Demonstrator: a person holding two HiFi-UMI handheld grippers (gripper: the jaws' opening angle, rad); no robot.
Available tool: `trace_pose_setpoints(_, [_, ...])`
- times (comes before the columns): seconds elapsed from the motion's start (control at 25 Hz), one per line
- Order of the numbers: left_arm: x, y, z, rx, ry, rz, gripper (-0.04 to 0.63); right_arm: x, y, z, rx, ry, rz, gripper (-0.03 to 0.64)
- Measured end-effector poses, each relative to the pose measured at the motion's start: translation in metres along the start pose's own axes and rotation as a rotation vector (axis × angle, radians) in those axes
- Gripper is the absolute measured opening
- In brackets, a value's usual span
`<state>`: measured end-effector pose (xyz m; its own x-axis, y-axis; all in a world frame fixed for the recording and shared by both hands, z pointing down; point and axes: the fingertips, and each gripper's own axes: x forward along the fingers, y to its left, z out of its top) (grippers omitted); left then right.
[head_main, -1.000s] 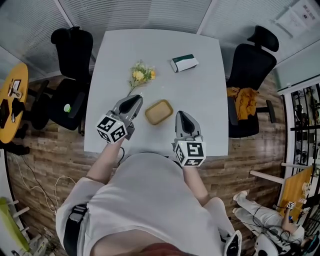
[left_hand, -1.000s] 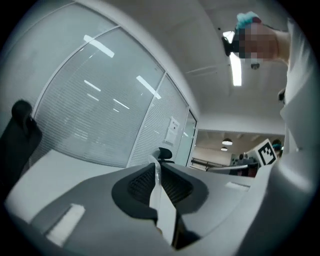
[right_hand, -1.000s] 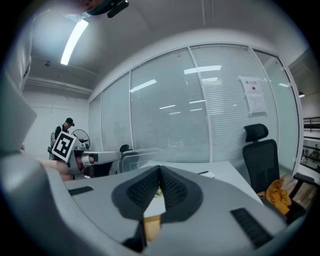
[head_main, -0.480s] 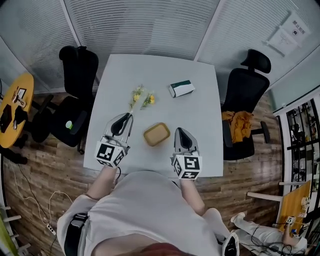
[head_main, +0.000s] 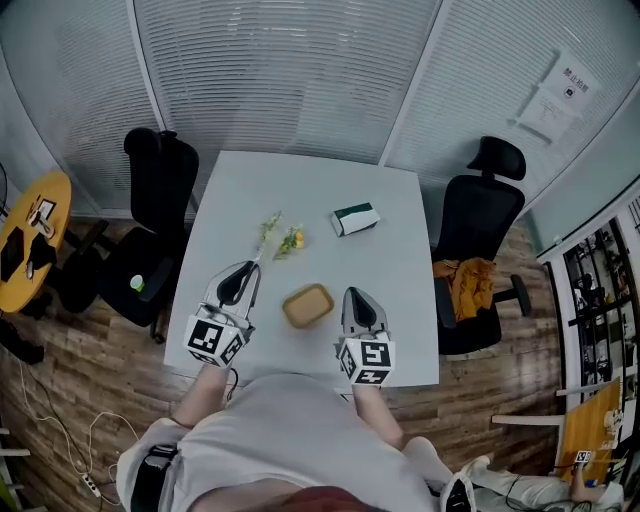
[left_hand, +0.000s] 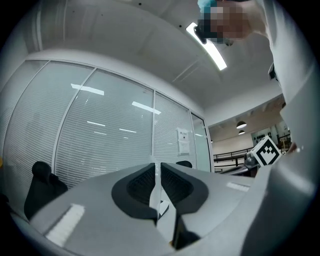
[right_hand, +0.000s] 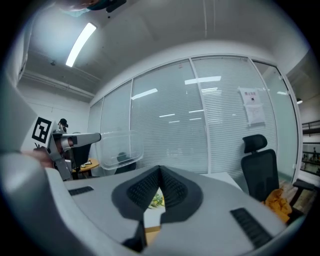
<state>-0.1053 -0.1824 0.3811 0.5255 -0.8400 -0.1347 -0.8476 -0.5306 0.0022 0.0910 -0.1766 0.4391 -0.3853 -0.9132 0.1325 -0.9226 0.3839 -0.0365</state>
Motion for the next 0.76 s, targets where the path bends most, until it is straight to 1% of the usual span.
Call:
trace_pose_setpoints(0.08, [-0.0003, -0.0026, 0.0026, 0.021, -0.002, -0.002, 0.044, -0.0012, -0.0004, 0.0012, 0.018, -0.007, 0.002, 0.008])
trace_pose_setpoints(0.2, [0.0010, -0.0013, 0.0047, 0.027, -0.010, -0.002, 0.044, -0.0011, -0.0015, 0.0023, 0.018, -0.011, 0.002, 0.008])
trace_pose_setpoints(0.4, [-0.0010, 0.0031, 0.0058, -0.002, -0.019, 0.002, 0.044, -0.0016, 0.0003, 0.0046, 0.021, -0.014, 0.002, 0.008])
trace_pose_setpoints(0.6, [-0.0003, 0.0045, 0.0048, 0.000, -0.016, 0.015, 0.044, -0.0033, -0.0047, 0.0060, 0.053, -0.020, -0.007, 0.008])
trace_pose_setpoints(0.76, [0.0004, 0.0058, 0.0035, 0.000, -0.008, 0.014, 0.044, -0.0037, -0.0064, 0.0082, 0.054, -0.023, -0.014, 0.008])
